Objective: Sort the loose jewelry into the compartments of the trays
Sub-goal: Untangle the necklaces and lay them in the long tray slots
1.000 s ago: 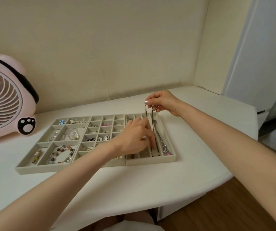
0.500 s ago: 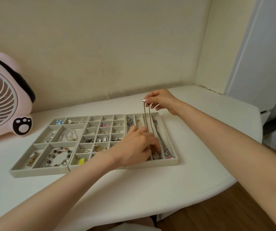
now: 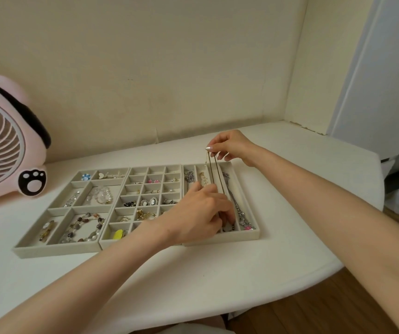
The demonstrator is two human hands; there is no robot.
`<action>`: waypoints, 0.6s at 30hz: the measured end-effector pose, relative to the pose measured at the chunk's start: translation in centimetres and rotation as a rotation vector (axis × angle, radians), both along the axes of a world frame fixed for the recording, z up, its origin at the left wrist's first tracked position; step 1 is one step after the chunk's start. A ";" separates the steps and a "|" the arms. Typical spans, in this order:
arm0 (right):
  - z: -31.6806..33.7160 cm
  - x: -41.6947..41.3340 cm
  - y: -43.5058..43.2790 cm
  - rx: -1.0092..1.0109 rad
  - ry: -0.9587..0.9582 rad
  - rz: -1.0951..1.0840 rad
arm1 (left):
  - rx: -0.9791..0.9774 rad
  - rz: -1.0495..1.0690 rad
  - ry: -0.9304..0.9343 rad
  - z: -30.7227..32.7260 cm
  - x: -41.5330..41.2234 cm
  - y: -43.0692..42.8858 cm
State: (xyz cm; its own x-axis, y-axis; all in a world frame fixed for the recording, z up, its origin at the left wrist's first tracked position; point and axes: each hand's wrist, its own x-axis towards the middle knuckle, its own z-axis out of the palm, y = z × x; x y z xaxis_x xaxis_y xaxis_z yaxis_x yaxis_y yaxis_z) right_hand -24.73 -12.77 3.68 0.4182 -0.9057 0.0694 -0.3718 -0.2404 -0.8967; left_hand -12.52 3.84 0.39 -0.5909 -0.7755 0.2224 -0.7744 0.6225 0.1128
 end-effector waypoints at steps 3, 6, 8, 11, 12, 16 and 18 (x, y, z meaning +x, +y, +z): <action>-0.5 0.3 -0.3 0.004 0.012 0.004 | 0.003 0.000 0.005 0.0 0.0 0.1; -0.9 0.5 -0.7 0.000 0.029 -0.010 | 0.006 0.003 0.010 0.0 0.0 0.2; -1.1 0.5 -0.9 -0.007 0.047 -0.021 | 0.009 0.004 0.009 0.1 0.0 0.2; -1.5 0.4 -1.1 -0.056 0.101 -0.060 | 0.014 0.007 0.013 0.1 0.0 0.2; -1.6 0.4 -1.1 -0.073 0.113 -0.070 | 0.015 0.007 0.014 0.1 0.0 0.2; -2.2 0.4 -1.4 -0.123 0.162 -0.074 | 0.020 0.004 0.018 0.1 -0.1 0.2; -2.3 0.4 -1.5 -0.126 0.187 -0.073 | 0.014 0.003 0.017 0.1 -0.1 0.2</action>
